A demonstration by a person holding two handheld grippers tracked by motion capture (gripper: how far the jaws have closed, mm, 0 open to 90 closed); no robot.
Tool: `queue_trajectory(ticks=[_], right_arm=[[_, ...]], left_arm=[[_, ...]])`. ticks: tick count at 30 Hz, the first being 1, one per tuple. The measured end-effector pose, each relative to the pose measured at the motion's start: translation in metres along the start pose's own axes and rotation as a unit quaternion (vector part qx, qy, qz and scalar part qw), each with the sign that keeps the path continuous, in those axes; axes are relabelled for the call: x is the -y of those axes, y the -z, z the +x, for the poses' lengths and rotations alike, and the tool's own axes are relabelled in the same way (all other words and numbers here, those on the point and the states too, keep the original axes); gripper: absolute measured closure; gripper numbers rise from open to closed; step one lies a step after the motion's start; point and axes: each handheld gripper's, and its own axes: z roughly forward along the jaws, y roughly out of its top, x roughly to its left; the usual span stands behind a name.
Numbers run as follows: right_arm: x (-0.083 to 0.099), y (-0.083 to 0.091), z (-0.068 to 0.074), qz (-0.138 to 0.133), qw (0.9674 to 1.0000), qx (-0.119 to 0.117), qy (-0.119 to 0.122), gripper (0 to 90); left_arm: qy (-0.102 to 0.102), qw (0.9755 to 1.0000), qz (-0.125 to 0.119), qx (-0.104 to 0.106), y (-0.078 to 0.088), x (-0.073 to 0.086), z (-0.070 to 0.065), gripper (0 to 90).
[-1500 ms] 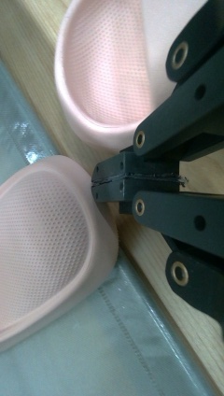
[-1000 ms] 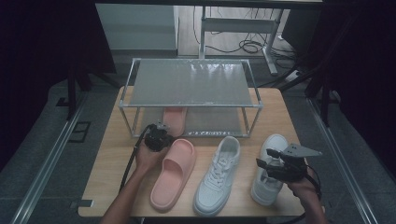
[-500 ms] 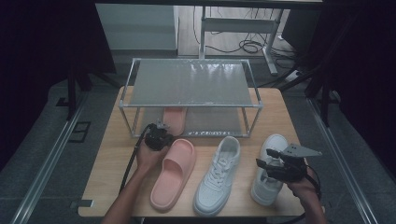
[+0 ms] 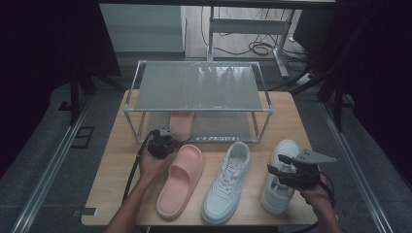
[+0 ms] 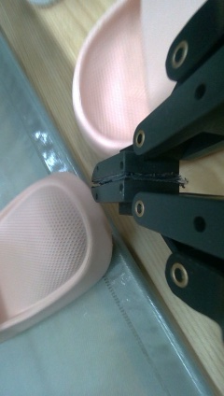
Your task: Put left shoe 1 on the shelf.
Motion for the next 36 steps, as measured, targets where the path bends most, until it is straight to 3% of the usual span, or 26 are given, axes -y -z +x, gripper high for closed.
queue_trajectory(ticks=[3, 12, 15, 27, 36], right_arm=[[0.000, -0.001, 0.000, 0.001, 1.0000, 0.000, 0.000, 39.6], [0.000, -0.001, 0.002, 0.002, 1.0000, 0.000, 0.001, 39.7], [0.000, -0.002, 0.002, 0.003, 1.0000, 0.000, 0.001, 39.6], [0.000, -0.003, 0.003, 0.003, 1.0000, -0.001, 0.002, 39.6], [0.000, -0.002, 0.002, 0.004, 1.0000, -0.001, 0.002, 39.6]], left_arm=[[0.008, 0.9998, -0.018, 0.009, 0.017, 0.004, -0.002, 90.0], [0.017, 0.9989, -0.033, 0.030, 0.043, 0.021, -0.009, 90.0], [0.024, 0.9976, -0.043, 0.048, 0.057, 0.033, -0.013, 90.0], [0.030, 0.9952, -0.048, 0.080, 0.082, 0.054, -0.025, 90.0], [0.029, 0.9947, -0.042, 0.089, 0.086, 0.063, -0.029, 90.0]])
